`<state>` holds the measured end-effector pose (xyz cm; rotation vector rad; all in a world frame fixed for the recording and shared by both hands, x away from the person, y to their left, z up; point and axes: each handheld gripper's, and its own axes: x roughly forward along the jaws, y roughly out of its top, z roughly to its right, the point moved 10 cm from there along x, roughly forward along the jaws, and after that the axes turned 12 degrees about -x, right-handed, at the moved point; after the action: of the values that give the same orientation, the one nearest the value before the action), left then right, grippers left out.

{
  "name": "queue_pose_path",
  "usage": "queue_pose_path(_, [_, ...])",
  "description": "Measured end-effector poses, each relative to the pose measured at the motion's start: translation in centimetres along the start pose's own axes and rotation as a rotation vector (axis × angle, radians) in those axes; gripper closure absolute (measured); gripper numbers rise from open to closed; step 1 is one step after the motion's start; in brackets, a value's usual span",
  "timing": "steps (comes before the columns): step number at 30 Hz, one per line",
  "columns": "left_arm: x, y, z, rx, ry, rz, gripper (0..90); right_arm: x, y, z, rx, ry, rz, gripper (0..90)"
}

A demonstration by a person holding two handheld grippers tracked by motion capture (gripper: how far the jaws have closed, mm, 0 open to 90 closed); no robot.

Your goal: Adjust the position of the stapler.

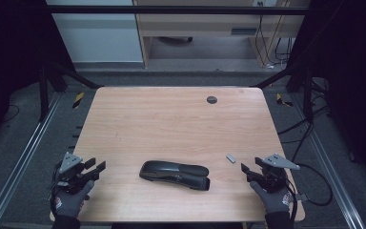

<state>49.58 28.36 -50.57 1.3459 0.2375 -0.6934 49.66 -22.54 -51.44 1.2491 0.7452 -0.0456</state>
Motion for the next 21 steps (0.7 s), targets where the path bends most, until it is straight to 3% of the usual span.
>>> queue_pose_path(4, [0.0,-0.4,0.2,-0.017,0.020,-0.015,33.7,-0.1,0.2,-0.6,-0.016,0.018,-0.012,39.0])
queue_pose_path(6, [0.0,-0.4,0.3,-0.028,0.021,-0.012,30.2,-0.1,0.5,-0.9,-0.027,0.027,-0.004,42.8])
queue_pose_path(13, [0.0,-0.4,0.3,-0.023,0.035,-0.004,28.3,-0.2,1.2,-2.7,-0.055,0.068,0.050,55.7])
queue_pose_path(14, [0.1,-0.5,0.4,-0.012,0.043,-0.002,28.2,-0.2,1.4,-3.6,-0.066,0.092,0.069,61.0])
queue_pose_path(17, [0.1,-0.5,0.5,-0.002,0.045,-0.002,28.0,-0.2,1.6,-4.2,-0.069,0.104,0.074,64.0])
queue_pose_path(18, [0.2,-0.6,0.7,0.002,0.041,-0.007,28.0,-0.2,1.8,-5.3,-0.071,0.143,0.087,67.7])
queue_pose_path(21, [0.3,-0.6,0.9,0.007,0.040,-0.005,28.7,-0.2,1.8,-6.3,-0.085,0.167,0.083,71.4])
